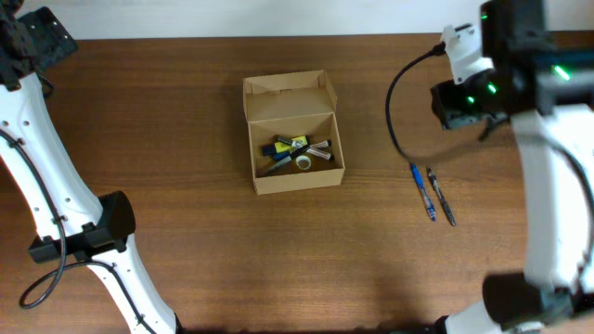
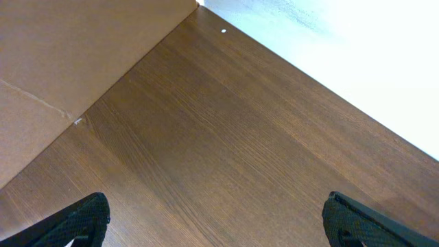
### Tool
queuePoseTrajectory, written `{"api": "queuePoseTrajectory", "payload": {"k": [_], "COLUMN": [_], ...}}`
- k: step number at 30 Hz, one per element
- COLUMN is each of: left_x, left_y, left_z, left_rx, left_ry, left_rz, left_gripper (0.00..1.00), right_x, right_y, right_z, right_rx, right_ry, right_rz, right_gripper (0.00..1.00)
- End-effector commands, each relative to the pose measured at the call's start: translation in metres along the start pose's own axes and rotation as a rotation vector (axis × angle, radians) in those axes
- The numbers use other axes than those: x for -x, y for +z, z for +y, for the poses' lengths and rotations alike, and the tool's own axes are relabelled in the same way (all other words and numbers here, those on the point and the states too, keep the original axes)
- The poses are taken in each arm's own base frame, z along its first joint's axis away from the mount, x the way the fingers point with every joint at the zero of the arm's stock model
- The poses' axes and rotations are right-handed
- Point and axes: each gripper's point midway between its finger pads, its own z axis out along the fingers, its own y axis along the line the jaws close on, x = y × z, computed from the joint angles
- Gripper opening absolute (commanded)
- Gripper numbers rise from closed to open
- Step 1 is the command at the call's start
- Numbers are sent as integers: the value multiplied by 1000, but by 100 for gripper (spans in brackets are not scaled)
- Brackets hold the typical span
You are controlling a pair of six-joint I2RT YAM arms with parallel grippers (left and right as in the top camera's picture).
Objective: Pack container
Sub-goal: 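Move the right gripper down over the blue pen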
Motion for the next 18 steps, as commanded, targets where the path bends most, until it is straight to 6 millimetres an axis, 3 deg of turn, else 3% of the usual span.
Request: {"api": "queuePoseTrajectory", "payload": {"k": [1, 4, 7, 11, 18], "left_x": [1, 1, 1, 1, 1], "left_y": [-3, -3, -3, -3, -3], "left_z": [3, 3, 3, 3, 3], "left_rx": [7, 7, 7, 7, 7], "left_ry": [8, 8, 8, 8, 8], "left_rz": [-6, -6, -6, -6, -6], "left_gripper": [100, 100, 100, 100, 100], "right_x": [-28, -57, -87, -114, -150], "right_y": [59, 111, 149, 178, 209], "right_z": [-12, -18, -11, 8, 30], "right_rx": [68, 97, 139, 196, 246], "right_ry": [130, 175, 196, 201, 199], "right_rz": [150, 265, 366, 421, 463], "right_gripper": [53, 53, 52, 52, 50]}}
